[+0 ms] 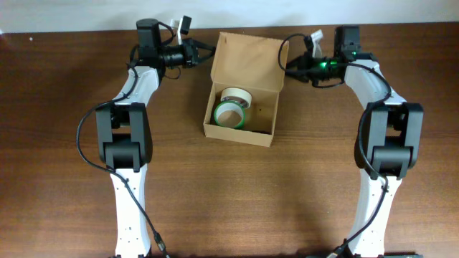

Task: Pack container
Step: 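Grip the lid flap edges with both grippers and lift it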

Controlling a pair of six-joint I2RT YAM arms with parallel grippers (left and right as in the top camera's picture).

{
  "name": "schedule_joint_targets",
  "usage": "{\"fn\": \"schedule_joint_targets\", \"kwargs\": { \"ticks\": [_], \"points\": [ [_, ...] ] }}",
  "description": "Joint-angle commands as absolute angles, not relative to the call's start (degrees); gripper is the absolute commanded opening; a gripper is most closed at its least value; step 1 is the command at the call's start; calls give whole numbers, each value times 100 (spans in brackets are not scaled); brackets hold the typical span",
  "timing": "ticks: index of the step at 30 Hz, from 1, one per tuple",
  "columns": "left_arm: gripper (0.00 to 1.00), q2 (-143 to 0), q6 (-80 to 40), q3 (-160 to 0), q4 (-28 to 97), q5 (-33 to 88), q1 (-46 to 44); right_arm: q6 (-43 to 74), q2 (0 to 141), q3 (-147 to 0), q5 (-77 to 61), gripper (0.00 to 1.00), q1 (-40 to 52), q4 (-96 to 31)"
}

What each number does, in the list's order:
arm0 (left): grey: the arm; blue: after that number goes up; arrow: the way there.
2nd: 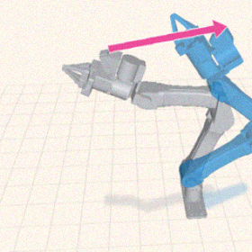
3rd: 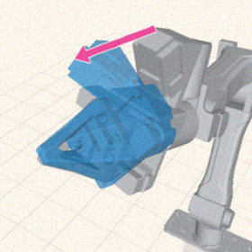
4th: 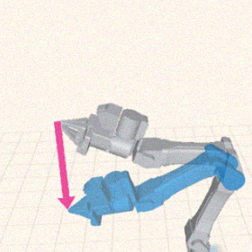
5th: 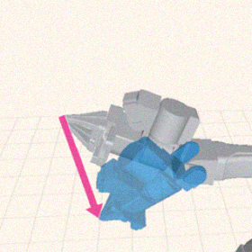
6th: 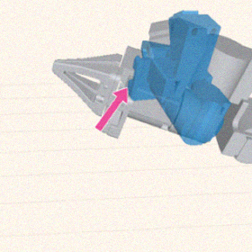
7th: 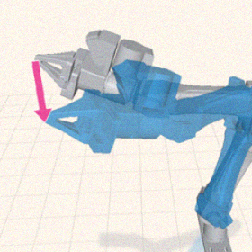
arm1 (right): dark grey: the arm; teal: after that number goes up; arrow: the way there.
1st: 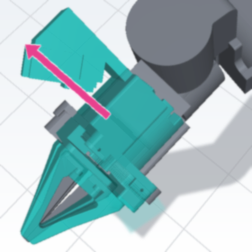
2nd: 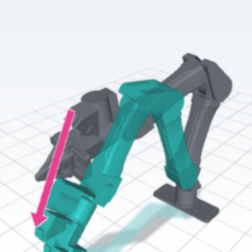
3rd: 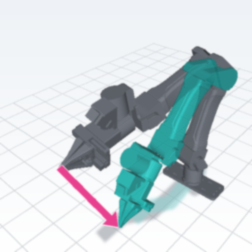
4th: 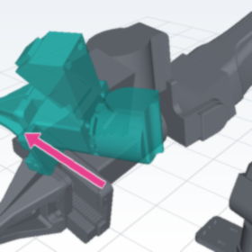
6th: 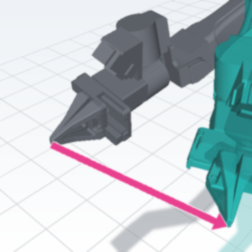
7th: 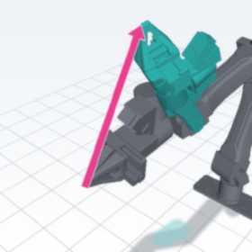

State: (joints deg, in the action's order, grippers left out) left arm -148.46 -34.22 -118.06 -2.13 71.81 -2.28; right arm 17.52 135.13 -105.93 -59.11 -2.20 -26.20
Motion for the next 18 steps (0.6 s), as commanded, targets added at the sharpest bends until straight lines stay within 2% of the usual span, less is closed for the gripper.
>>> {"fn": "schedule_joint_targets", "kwargs": {
  "ticks": [1, 5, 10, 15, 18],
  "points": [
    [2, -14870, -3736, -11985, -255, 7376, -211, 2383, 13572, -10602, -7019, 4, -158, -1916],
    [2, -14870, -3730, -11987, -86, 7387, -209, 2801, 13570, -10606, -7540, 4, -27, -1162],
    [2, -14824, -3717, -11987, -86, 7487, -217, 2797, 13528, -10608, -7830, 4, 82, -1181],
    [2, -14538, -3437, -11987, 25, 7247, -248, 2794, 13168, -10608, -7524, 4, 217, -1332],
    [2, -14118, -2630, -11990, 1022, 6484, -292, 2746, 12785, -10608, -6936, 4, 298, -1671]
  ]
}}
